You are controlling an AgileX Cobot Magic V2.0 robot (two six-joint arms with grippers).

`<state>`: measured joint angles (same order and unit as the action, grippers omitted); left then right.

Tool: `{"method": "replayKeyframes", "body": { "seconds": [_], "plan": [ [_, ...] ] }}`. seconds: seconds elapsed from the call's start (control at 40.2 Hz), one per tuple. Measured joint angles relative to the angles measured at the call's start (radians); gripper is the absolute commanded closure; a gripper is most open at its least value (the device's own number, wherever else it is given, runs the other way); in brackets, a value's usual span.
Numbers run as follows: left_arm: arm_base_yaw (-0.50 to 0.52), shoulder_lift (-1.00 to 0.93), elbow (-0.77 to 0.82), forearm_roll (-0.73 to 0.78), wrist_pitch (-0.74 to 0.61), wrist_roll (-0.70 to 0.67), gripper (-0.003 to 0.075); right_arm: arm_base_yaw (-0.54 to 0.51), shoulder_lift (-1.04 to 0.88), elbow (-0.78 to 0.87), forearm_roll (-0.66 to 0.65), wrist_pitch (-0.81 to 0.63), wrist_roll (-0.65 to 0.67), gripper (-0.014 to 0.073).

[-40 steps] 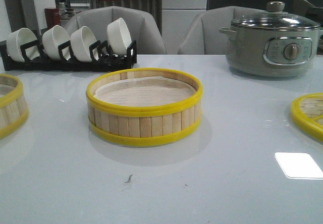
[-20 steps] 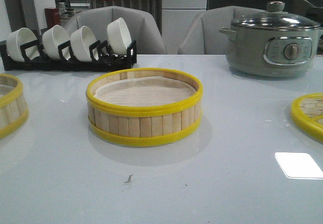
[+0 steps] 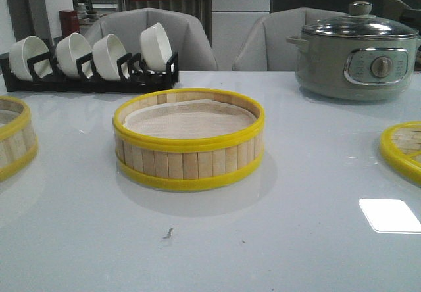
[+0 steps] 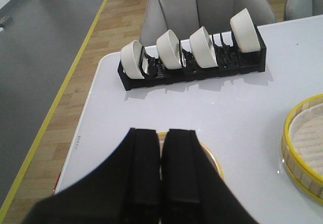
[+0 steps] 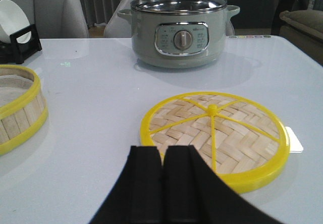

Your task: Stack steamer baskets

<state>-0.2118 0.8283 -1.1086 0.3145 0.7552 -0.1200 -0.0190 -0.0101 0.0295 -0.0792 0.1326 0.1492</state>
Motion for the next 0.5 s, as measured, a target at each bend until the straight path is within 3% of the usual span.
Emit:
{"method": "replayKeyframes", "body": {
  "seconds": [0.323,0.497],
  "plan": [
    [0.000,0.000,0.000,0.000,-0.015,0.000,0.0635,0.000,0.000,0.000,-0.005,-0.141,0.069,0.0571],
    [0.000,0.000,0.000,0.000,-0.037,0.000,0.0635,0.037,0.003,-0.014,-0.001,-0.168,0.224,0.0571]
  ]
}}
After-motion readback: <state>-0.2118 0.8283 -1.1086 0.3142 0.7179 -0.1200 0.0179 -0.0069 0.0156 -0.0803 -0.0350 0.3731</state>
